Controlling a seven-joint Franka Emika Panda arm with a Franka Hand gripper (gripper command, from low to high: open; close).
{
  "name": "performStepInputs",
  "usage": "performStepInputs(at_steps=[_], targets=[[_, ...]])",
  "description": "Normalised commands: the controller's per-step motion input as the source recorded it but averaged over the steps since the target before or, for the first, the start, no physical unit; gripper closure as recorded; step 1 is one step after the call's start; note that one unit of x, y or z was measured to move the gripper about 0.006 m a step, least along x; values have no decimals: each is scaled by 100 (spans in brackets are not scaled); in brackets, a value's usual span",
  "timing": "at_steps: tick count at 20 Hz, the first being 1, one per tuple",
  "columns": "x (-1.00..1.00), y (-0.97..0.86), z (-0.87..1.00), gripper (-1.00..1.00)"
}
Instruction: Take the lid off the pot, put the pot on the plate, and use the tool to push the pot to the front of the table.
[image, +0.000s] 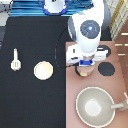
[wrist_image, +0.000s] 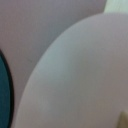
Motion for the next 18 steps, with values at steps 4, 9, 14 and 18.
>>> performStepInputs(at_steps=[4,9,14,18], targets=[[-13,17,-19,100],[-15,13,-28,100],[-13,9,-13,100],[-9,-1,6,100]])
